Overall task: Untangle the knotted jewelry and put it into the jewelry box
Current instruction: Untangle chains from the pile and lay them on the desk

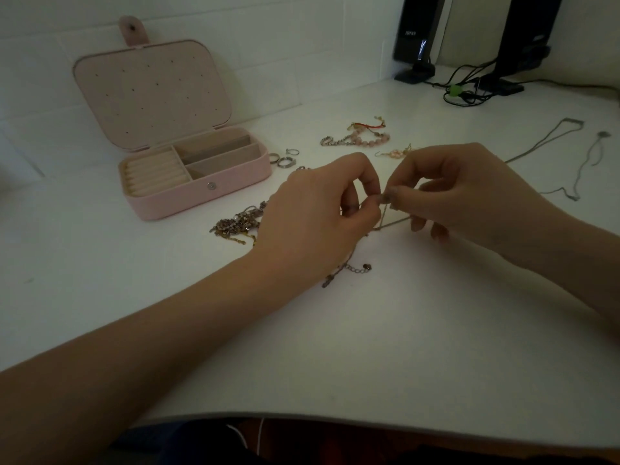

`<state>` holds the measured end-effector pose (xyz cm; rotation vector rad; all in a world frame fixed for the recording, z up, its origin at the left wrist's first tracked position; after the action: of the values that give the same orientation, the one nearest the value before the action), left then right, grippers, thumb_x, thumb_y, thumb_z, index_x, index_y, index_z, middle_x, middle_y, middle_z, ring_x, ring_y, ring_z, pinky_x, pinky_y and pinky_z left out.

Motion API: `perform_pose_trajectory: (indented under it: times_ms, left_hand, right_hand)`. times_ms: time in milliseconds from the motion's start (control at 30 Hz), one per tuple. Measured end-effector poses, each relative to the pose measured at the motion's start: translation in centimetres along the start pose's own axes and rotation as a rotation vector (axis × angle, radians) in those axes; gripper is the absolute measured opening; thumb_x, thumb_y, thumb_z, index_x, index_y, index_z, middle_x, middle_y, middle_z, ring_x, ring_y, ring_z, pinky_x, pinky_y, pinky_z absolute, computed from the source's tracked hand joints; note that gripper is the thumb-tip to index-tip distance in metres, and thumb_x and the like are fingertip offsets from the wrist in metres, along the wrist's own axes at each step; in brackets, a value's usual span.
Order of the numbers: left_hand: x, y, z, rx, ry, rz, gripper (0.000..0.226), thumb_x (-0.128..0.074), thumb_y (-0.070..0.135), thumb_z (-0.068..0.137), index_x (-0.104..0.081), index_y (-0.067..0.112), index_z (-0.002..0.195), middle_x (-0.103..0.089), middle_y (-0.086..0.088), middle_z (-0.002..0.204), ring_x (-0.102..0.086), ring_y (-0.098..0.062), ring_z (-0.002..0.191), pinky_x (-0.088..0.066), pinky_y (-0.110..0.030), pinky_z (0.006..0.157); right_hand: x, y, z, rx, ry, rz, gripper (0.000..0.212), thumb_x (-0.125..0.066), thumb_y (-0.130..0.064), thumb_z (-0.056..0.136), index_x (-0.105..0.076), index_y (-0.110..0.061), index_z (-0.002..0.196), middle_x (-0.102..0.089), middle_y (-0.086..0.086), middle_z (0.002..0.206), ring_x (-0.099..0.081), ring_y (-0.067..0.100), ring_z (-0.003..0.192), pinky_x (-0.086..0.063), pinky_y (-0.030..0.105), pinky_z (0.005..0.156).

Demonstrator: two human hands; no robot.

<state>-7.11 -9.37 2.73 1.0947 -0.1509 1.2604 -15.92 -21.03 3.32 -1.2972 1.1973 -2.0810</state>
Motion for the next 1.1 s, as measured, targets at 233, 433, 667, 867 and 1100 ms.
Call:
perform_pose_trajectory:
  times_ms: [233, 433, 667, 867, 1100]
  left_hand:
    - [0.2, 0.0, 0.1, -0.024, 0.025, 0.008, 0.008, -0.065, 0.02, 0.084, -0.06, 0.025, 0.083, -0.049, 0.013, 0.051, -0.046, -0.006, 0.05, -0.044, -0.03, 0.054]
    - [0.0, 0.0, 0.0, -0.03, 0.003, 0.022, 0.005, -0.066, 0.02, 0.085, -0.061, 0.022, 0.086, -0.049, 0.011, 0.052, -0.046, -0.008, 0.051, -0.04, -0.026, 0.056]
    - [0.0, 0.1, 0.0, -0.04, 0.003, 0.031, 0.005, -0.066, 0.02, 0.086, -0.061, 0.022, 0.086, -0.05, 0.012, 0.052, -0.046, -0.008, 0.05, -0.043, -0.026, 0.056]
    - [0.0, 0.0, 0.0, -0.047, -0.012, 0.026, 0.003, -0.064, 0.02, 0.087, -0.062, 0.022, 0.087, -0.048, 0.013, 0.053, -0.045, -0.007, 0.05, -0.041, -0.026, 0.056]
    - [0.1, 0.1, 0.1, -0.071, -0.014, 0.024, 0.002, -0.061, 0.023, 0.089, -0.062, 0.022, 0.088, -0.047, 0.012, 0.055, -0.044, -0.006, 0.051, -0.043, -0.03, 0.055]
  right_hand:
    - [0.0, 0.4, 0.1, -0.082, -0.012, 0.111, 0.005, -0.069, -0.014, 0.082, -0.07, -0.011, 0.079, -0.062, -0.007, 0.064, -0.056, 0.007, 0.051, -0.044, 0.02, 0.041]
    - [0.2, 0.1, 0.1, -0.036, 0.009, 0.065, 0.007, -0.069, -0.012, 0.083, -0.07, -0.013, 0.075, -0.062, -0.01, 0.057, -0.054, 0.004, 0.047, -0.044, 0.019, 0.041]
    - [0.4, -0.7, -0.2, 0.098, 0.035, -0.151, 0.01, -0.068, -0.018, 0.082, -0.068, -0.023, 0.072, -0.061, -0.021, 0.053, -0.056, 0.004, 0.044, -0.042, 0.01, 0.041]
    - [0.2, -0.4, 0.0, 0.1, -0.004, -0.188, 0.01, -0.068, -0.022, 0.082, -0.066, -0.028, 0.073, -0.066, -0.022, 0.071, -0.063, 0.01, 0.055, -0.046, 0.012, 0.044]
    - [0.2, 0.1, 0.1, 0.01, -0.036, -0.133, 0.007, -0.065, -0.023, 0.083, -0.068, -0.024, 0.077, -0.067, -0.017, 0.07, -0.062, 0.006, 0.053, -0.05, 0.025, 0.048]
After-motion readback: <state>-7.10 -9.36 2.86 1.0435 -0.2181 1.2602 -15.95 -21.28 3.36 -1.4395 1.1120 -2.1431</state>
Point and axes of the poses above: each hand's wrist, its own z-axis towards the middle knuckle, its own x-axis out of the back of the hand, y = z × x, the point moved 5 cm from there along z, towards the middle knuckle
